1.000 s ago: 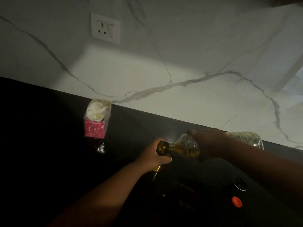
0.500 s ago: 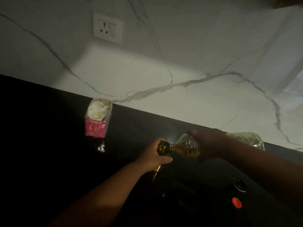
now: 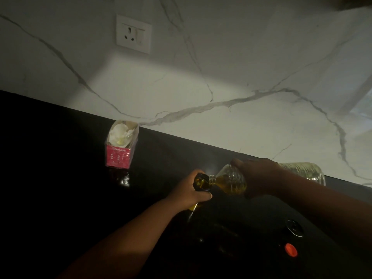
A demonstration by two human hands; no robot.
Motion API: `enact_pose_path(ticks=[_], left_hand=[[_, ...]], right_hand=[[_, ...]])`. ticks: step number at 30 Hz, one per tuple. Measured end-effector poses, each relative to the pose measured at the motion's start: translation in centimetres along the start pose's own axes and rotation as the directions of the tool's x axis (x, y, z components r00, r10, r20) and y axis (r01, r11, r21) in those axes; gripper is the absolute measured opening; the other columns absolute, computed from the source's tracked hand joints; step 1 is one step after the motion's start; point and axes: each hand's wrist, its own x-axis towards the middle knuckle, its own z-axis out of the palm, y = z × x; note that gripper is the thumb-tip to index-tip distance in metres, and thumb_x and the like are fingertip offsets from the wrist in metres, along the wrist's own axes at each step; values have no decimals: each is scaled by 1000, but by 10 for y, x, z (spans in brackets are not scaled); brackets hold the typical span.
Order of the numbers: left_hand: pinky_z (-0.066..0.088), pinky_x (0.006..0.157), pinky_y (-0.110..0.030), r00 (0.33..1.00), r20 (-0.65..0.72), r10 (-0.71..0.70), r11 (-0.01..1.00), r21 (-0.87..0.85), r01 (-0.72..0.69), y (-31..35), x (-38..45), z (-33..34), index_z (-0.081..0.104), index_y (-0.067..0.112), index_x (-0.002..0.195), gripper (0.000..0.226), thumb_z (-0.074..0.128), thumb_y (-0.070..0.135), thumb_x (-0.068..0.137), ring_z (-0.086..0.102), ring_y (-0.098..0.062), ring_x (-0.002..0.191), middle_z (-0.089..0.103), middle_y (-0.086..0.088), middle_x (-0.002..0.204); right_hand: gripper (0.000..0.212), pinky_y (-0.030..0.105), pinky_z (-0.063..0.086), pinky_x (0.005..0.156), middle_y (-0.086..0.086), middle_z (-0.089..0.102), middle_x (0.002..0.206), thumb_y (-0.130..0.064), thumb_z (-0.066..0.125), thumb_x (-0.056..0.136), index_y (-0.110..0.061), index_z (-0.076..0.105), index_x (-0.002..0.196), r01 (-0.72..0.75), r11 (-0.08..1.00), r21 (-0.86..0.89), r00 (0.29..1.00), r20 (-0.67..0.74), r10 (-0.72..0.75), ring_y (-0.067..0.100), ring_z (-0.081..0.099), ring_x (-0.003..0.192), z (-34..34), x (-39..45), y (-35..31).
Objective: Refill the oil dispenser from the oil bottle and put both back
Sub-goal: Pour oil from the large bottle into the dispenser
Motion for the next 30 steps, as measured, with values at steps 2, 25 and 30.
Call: enact_pose_path(ticks=[2,25,30], left_hand=[[52,96,-49,1000,2,0,1000,-5,0,0,0,0,45,51,106,56,81,22,75,61,-17,104,58,10,106],[51,97,-52,1000,-3,-10,1000,22,10,0,2,1,46,61,95,54,82,31,69,61,-20,107,60,4,111],[52,97,-51,1000,2,-6,1000,11,6,-2,2,1,47,48,109,55,82,28,71,61,-19,105,60,4,110]], right_hand=[[92,34,50,84,1,60,122,-45,80,63,-27,28,136,3,1000,4,1000,3,-3,22,61,108,0,0,0],[93,35,52,84,2,60,123,-41,82,63,-26,28,137,0,1000,29,1000,16,-1,22,61,107,1,1,1],[95,34,52,85,2,60,123,-43,83,61,-27,28,137,-6,995,103,1000,8,5,22,61,107,10,1,4]])
